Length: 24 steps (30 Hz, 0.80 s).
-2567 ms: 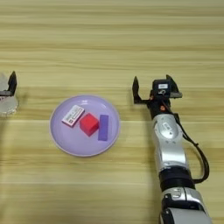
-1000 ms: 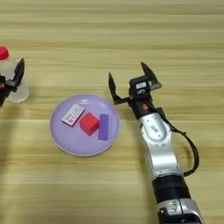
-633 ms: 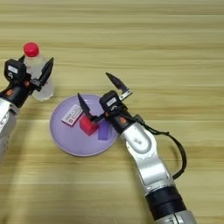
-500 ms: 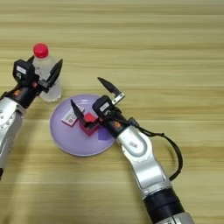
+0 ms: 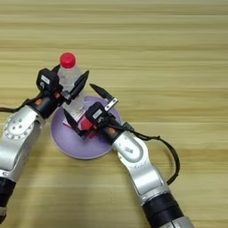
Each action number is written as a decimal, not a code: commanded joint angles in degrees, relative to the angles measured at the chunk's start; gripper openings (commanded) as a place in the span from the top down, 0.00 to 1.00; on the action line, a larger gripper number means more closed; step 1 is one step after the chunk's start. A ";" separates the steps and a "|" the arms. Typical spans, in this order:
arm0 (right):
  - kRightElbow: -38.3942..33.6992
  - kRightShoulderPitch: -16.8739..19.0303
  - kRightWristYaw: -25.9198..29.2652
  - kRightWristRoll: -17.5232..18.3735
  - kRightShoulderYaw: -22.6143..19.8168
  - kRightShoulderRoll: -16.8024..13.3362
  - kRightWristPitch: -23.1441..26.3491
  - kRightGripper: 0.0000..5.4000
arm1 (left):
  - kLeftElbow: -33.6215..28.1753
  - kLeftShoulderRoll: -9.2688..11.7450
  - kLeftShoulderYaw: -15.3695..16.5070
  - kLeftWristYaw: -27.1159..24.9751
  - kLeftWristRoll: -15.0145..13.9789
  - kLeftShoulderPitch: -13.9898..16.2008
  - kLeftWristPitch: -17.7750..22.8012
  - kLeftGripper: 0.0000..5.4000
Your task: Move the objects on the table
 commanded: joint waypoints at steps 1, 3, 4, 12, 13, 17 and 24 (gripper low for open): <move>0.00 -0.14 0.00 -0.39 0.11 0.05 0.61 0.00 | -1.82 -1.05 -1.61 -0.41 0.67 0.22 0.09 0.43; 0.04 -0.28 -0.18 -0.43 0.02 0.14 0.61 0.00 | -1.51 -1.25 -2.20 -0.63 0.65 0.67 0.09 0.43; 0.05 -0.32 -0.24 -0.45 -0.02 0.17 0.60 0.00 | -1.40 -1.32 -2.43 -0.70 0.64 0.85 0.10 0.43; 0.55 -0.61 -0.48 -0.20 -0.42 0.42 0.68 0.00 | -1.72 -1.85 -3.98 -0.83 0.84 2.13 0.18 0.43; 0.64 -0.63 -0.50 -0.21 -0.42 0.47 0.67 0.00 | -1.75 -1.87 -4.02 -0.87 0.85 2.15 0.21 0.43; 1.19 -0.90 -0.52 -0.02 -0.45 0.74 0.60 0.00 | -1.40 -1.99 -3.97 -1.09 0.84 2.09 0.18 0.43; 3.13 -0.98 1.59 3.40 -0.26 2.24 1.85 0.00 | -1.26 -2.28 -3.77 -1.22 0.80 2.06 0.24 0.43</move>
